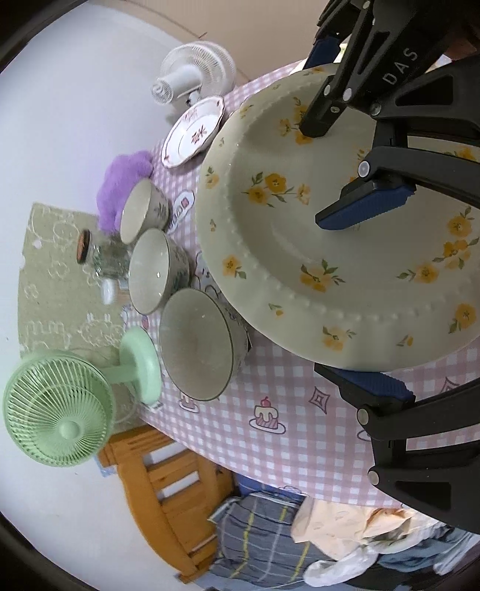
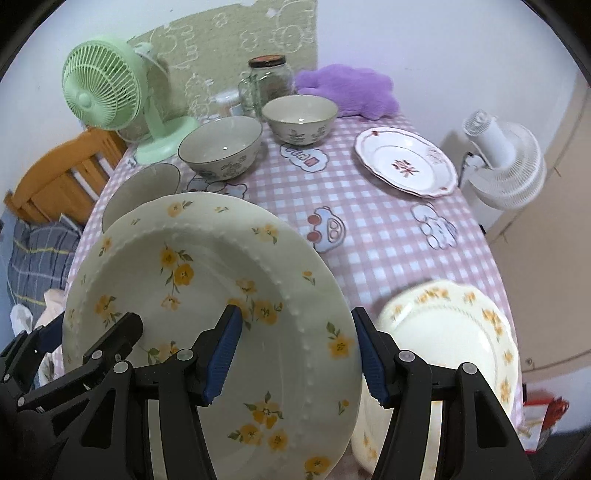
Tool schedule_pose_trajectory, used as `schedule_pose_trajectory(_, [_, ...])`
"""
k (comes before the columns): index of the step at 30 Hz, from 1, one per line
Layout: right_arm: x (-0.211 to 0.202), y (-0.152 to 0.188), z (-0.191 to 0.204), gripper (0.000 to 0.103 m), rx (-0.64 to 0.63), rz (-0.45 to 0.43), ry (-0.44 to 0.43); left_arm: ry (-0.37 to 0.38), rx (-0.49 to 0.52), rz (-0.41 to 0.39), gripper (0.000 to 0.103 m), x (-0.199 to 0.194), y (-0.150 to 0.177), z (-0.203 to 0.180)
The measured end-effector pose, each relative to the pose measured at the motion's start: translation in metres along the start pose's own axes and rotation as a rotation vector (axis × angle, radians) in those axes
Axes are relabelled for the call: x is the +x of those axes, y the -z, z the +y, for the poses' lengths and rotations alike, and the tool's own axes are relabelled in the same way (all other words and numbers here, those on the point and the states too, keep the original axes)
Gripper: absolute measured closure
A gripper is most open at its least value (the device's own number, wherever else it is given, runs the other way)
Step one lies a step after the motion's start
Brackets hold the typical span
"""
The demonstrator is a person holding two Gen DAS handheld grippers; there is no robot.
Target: Organize plates and bowls
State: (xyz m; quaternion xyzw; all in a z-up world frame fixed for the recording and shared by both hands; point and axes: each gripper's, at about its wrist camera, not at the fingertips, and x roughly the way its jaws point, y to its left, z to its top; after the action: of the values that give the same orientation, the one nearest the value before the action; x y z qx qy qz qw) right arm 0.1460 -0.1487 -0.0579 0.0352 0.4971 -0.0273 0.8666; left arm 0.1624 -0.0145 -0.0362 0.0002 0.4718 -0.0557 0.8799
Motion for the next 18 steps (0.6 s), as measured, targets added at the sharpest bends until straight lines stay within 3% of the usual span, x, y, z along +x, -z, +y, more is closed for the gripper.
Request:
schedule_pose_trajectory(10, [-0.025,0.023,-0.018,0.039,0.065,-0.028,-0.001,0.007,0.047,-0.022,0.032,-0.017,0.01,-0.023])
schedule_pose_trajectory(18, [-0.032,0.022,-0.054,0.039,0.047,-0.034,-0.012,-0.002,0.021,-0.023,0.032,-0.019,0.012,-0.064])
